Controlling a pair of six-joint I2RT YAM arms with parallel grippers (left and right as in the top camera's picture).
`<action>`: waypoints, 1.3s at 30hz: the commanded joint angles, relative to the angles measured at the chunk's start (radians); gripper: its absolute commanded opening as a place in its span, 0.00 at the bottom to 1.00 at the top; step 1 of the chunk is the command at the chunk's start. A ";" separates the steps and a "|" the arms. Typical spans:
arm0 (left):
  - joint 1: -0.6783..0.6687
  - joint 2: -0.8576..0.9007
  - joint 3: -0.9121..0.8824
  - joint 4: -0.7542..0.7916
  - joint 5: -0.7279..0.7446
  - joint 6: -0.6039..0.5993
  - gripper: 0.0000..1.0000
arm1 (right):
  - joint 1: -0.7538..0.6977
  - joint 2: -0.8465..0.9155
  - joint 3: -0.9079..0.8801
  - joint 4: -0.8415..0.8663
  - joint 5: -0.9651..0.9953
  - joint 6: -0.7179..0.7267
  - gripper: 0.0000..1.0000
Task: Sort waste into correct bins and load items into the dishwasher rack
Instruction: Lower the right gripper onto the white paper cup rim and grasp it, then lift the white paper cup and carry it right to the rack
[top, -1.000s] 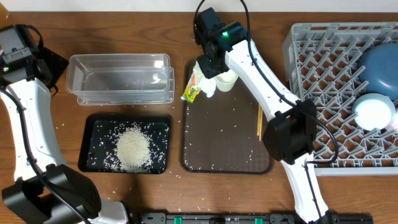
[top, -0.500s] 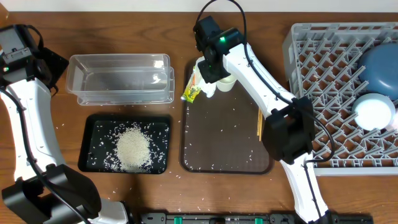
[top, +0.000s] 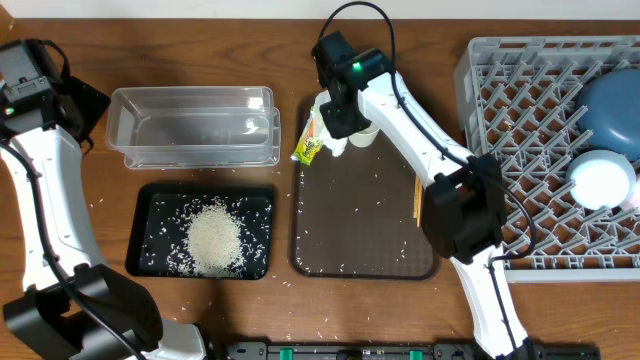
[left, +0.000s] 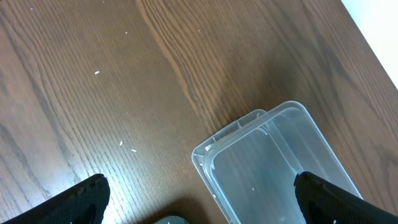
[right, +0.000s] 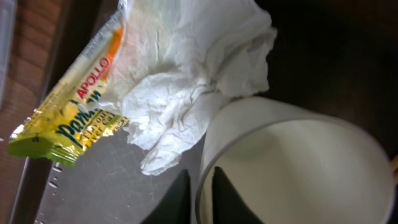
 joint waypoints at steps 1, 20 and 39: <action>0.001 -0.013 0.000 -0.003 -0.005 -0.005 0.98 | 0.017 0.014 -0.006 0.002 -0.001 0.026 0.08; 0.001 -0.013 0.000 -0.003 -0.005 -0.005 0.98 | -0.119 -0.018 0.438 -0.308 -0.014 0.014 0.01; 0.001 -0.013 0.000 -0.003 -0.005 -0.005 0.98 | -0.805 -0.040 0.529 -0.512 -0.795 -0.401 0.01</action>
